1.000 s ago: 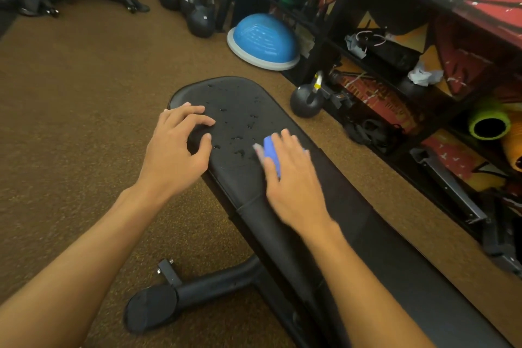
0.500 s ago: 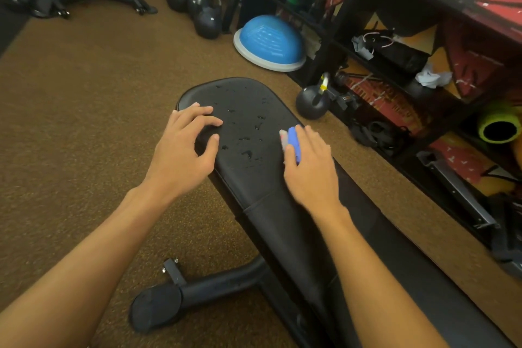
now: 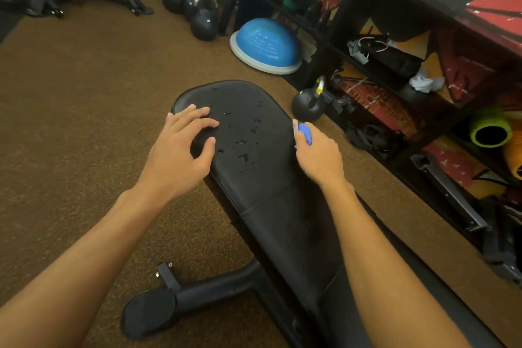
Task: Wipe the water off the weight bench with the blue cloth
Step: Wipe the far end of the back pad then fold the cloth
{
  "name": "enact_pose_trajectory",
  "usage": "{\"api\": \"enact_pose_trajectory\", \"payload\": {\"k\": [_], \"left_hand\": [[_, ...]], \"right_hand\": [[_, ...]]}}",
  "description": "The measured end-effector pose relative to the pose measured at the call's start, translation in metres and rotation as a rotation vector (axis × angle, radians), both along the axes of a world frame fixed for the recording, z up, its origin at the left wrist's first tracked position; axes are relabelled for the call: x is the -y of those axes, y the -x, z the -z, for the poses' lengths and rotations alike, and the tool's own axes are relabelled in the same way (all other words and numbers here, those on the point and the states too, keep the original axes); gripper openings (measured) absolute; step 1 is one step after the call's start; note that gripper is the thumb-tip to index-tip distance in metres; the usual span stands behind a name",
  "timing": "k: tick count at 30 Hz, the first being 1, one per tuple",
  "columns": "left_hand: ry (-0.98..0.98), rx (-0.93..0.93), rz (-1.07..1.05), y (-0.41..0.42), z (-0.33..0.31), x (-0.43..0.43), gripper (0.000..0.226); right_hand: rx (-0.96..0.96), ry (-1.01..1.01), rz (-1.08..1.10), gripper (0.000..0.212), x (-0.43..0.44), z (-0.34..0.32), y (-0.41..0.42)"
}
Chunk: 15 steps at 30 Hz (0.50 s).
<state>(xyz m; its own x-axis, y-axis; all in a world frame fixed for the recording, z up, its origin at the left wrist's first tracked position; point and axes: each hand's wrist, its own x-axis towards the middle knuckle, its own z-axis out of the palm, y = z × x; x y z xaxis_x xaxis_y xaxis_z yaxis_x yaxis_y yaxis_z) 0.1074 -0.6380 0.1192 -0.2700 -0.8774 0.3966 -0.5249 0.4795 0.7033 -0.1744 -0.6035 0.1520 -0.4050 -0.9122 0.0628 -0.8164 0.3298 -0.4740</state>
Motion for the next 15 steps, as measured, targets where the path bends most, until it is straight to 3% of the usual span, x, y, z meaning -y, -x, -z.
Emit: {"api": "enact_pose_trajectory", "payload": {"k": [4,7,11,15], "left_hand": [[-0.003,-0.011,0.006,-0.001,-0.001,-0.001,0.032],[-0.009,-0.017,0.013,-0.001,0.0,0.0,0.033],[-0.004,-0.029,-0.01,0.004,0.004,0.0,0.032],[-0.006,-0.026,-0.021,0.005,0.006,0.001,0.032]], "right_hand": [[0.144,-0.102,-0.003,0.038,0.01,-0.014,0.021],[0.293,-0.112,0.025,0.049,-0.002,-0.011,0.04],[0.339,-0.103,0.052,0.063,0.013,-0.01,0.043],[0.372,-0.087,0.003,0.048,0.043,-0.013,0.032]]}}
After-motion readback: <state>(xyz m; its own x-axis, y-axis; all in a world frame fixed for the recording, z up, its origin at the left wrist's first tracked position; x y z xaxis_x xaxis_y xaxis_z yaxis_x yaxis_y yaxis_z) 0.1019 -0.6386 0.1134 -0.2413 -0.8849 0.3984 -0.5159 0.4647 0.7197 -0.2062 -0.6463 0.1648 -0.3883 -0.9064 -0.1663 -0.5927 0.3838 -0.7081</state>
